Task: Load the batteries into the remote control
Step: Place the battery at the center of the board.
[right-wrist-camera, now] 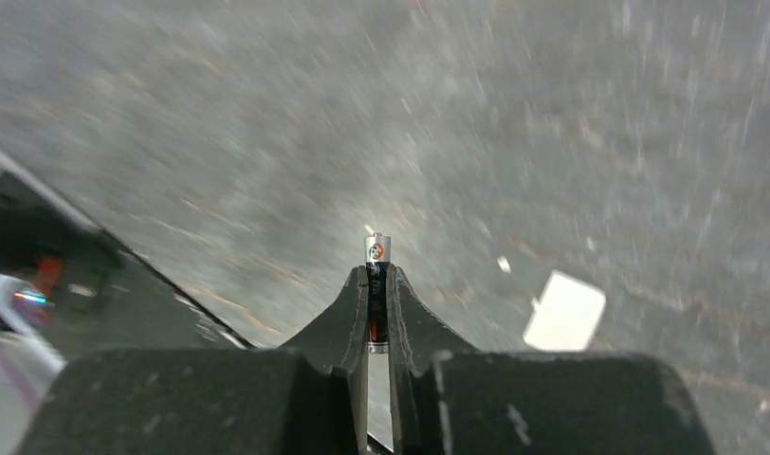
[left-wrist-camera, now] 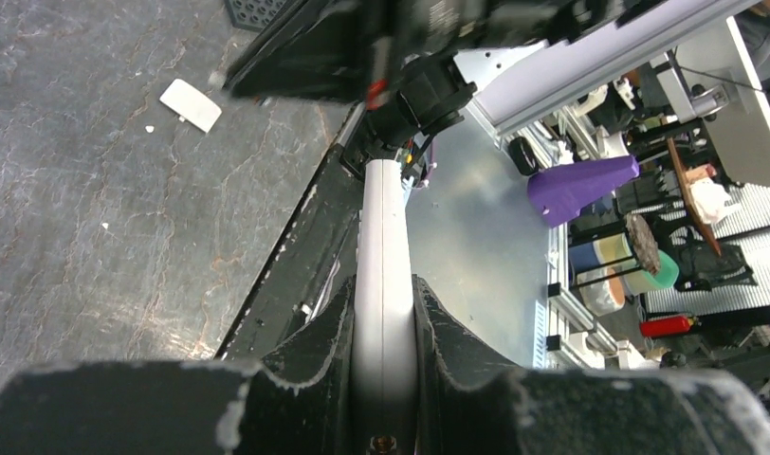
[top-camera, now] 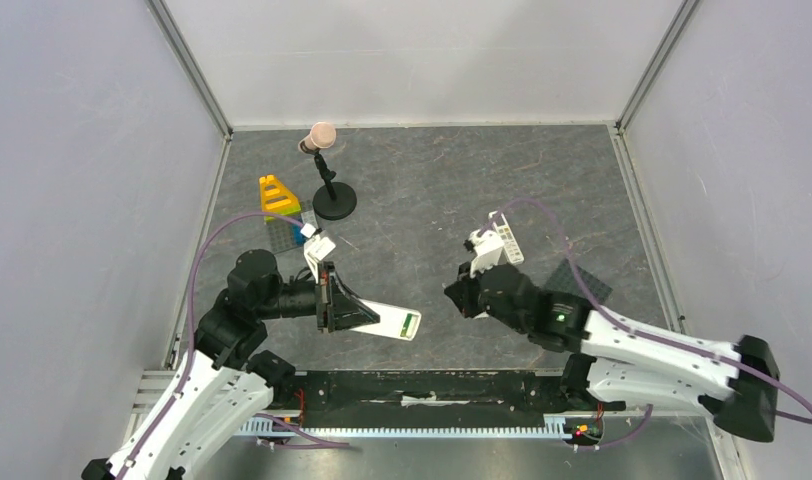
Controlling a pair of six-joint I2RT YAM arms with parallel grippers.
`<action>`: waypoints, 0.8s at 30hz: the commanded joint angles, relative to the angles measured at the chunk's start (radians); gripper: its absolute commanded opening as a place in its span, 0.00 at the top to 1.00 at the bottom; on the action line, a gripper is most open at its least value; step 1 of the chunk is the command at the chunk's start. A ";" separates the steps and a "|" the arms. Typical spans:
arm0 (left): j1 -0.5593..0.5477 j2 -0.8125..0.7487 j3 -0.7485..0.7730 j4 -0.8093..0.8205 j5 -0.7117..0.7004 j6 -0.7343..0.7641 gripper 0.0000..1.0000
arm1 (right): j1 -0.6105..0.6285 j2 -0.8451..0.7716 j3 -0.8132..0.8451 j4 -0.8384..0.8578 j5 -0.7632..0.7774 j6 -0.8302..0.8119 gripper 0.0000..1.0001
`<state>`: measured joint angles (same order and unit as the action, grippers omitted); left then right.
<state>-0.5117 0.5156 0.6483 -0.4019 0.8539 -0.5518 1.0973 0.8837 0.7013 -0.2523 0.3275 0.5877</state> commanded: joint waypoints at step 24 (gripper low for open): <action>0.005 0.066 0.070 -0.100 0.029 0.168 0.98 | -0.001 0.429 -0.102 0.012 0.103 0.171 0.66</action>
<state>-0.5117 0.5816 0.6743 -0.5232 0.8665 -0.4351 1.0973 1.3289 0.5507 -0.2039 0.3954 0.7525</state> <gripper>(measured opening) 0.264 0.268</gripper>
